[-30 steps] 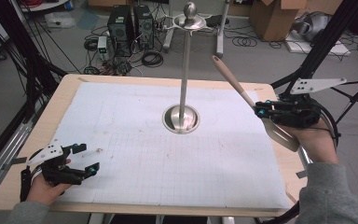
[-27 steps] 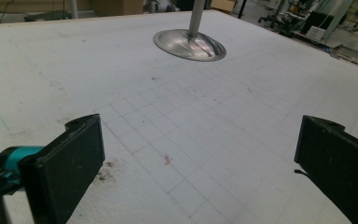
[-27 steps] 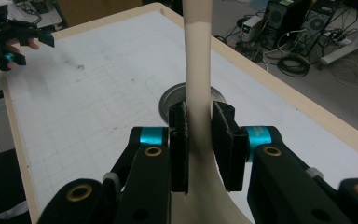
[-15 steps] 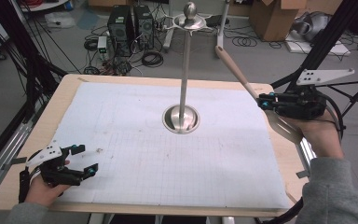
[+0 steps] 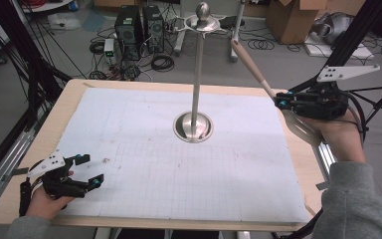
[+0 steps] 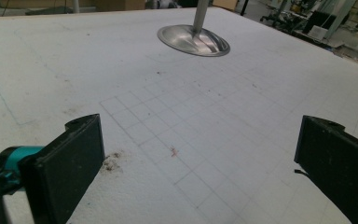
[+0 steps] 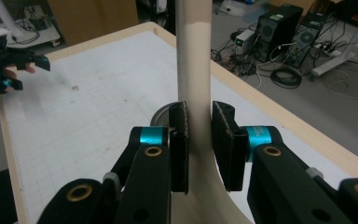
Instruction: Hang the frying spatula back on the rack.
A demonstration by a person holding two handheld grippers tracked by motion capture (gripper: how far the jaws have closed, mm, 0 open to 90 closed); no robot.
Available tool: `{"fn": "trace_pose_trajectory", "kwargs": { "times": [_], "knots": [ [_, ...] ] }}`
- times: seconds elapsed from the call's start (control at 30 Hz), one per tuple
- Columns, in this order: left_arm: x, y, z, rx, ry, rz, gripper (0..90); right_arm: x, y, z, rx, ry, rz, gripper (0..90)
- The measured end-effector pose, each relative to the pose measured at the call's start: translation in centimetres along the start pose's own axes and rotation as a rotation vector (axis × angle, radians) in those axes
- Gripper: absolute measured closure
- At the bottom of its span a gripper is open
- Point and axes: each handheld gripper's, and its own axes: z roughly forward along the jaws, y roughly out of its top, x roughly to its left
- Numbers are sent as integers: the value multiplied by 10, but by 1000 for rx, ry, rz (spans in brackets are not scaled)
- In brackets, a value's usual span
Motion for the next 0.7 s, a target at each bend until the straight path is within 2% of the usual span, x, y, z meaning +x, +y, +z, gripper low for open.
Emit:
{"fn": "trace_pose_trajectory", "kwargs": {
  "times": [0.5,0.6,0.7],
  "knots": [
    [0,0,-1,-2,-1,-1,20,-3,12,2,-31,9,20,772],
    [0,1,-3,-9,2,-1,20,-1,17,1,-55,22,25,772],
    [0,1,-5,-11,3,-2,20,0,21,3,-42,18,22,772]
  ]
}}
